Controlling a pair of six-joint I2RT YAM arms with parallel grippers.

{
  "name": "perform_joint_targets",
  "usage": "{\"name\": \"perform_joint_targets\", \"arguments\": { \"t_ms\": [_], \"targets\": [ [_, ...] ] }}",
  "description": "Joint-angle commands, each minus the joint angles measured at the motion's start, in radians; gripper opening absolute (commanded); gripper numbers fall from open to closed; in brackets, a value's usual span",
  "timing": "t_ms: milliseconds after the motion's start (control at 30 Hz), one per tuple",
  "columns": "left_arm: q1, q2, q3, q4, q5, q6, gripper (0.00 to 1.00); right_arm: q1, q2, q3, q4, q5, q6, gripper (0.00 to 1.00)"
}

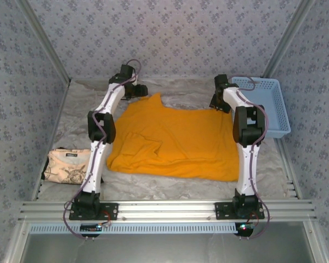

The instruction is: Fold the inside-out t-shirt

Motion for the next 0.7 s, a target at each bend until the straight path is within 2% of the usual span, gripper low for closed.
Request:
{"name": "perform_joint_targets", "arguments": {
  "t_ms": [0, 167, 367, 500, 600, 633, 667],
  "targets": [
    [-0.014, -0.02, -0.068, -0.063, 0.1, 0.021, 0.63, -0.004, 0.032, 0.002, -0.041, -0.016, 0.007, 0.58],
    [-0.014, -0.04, -0.087, -0.042, 0.128, 0.062, 0.49, -0.013, 0.036, 0.001, -0.042, -0.032, 0.018, 0.56],
    [-0.014, -0.053, -0.089, -0.031, 0.19, 0.119, 0.46, -0.013, 0.031, 0.008, -0.047, -0.022, 0.035, 0.56],
    [-0.018, -0.045, -0.085, -0.006, 0.249, 0.143, 0.36, -0.018, 0.04, 0.02, -0.048, -0.033, 0.045, 0.56],
    [-0.023, -0.038, -0.095, -0.016, 0.298, 0.173, 0.33, -0.021, 0.036, 0.018, -0.052, -0.031, 0.059, 0.57],
    [-0.023, -0.037, -0.103, -0.018, 0.301, 0.176, 0.31, -0.02, 0.032, 0.019, -0.054, -0.03, 0.063, 0.59],
    [-0.023, -0.034, -0.106, -0.02, 0.302, 0.183, 0.24, -0.022, 0.028, 0.021, -0.053, -0.03, 0.067, 0.61]
  ]
}}
